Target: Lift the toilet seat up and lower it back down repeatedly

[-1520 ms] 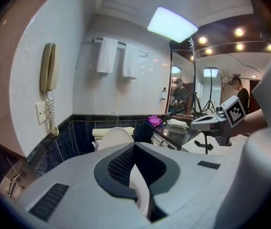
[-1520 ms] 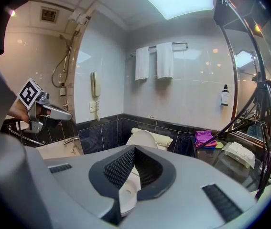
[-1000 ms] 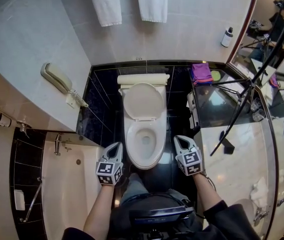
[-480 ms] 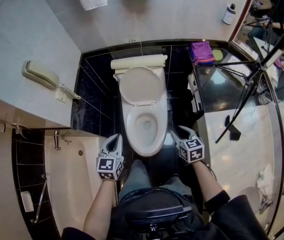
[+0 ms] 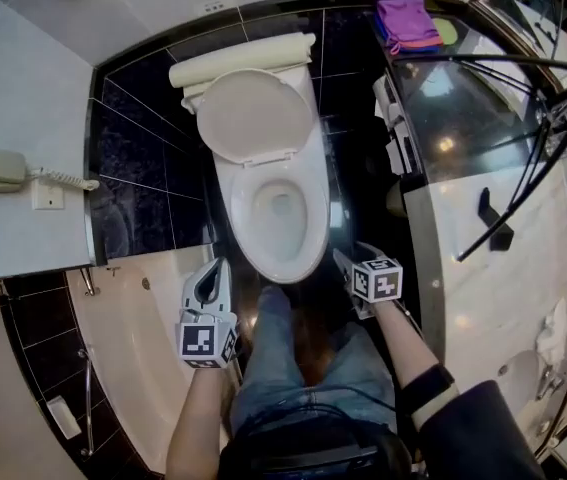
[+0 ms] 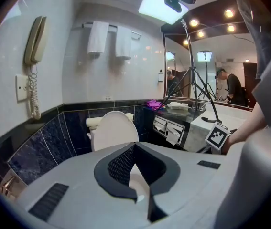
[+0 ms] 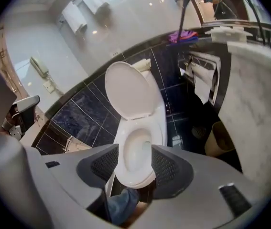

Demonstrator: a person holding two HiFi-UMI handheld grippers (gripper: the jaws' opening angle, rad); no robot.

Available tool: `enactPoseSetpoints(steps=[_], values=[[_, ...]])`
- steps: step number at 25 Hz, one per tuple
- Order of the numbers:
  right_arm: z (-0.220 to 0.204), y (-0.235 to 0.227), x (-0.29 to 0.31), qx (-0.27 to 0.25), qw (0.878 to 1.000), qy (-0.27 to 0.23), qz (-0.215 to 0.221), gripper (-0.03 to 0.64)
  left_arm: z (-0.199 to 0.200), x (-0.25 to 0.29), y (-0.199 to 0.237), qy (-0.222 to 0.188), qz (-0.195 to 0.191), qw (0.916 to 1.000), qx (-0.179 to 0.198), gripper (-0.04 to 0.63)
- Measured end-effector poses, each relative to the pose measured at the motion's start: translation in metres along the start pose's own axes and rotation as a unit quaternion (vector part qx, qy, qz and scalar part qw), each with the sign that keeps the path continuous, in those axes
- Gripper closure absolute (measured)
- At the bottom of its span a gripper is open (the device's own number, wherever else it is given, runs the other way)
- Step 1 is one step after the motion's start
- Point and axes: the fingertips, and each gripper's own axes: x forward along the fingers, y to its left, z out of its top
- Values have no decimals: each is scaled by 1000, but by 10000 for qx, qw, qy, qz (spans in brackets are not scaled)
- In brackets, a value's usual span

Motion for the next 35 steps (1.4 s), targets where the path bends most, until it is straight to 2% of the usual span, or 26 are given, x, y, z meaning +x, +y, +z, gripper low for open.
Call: enactPoseSetpoints(steps=[3,7,14,19,27,29,35], values=[[-46,-31,48,482,9983,334,-36,379,-33,22,-1,55,-10,9999,152,597],[-96,-61,107,1048,9927,590,88,380,-77,43,-3,50,32,9999,81,597],[-144,-85,178,1952,9780,525,516,382,-149,55,-16,331,34,9994,2,597],[-153,-93,210,2412,9675,427,629,385,-176,59,-13,504,64,9987,-11,597],[-155,-95,244,2545,9636,505,643,439,-191,69,4,620,142,9980,-22,597],[-155,-97,246,2628,9616,503,616,417,-194,71,8,635,166,9978,-45,597],[-152,-96,242,2661,9610,427,622,465,-207,72,10,700,193,9972,-188,597]])
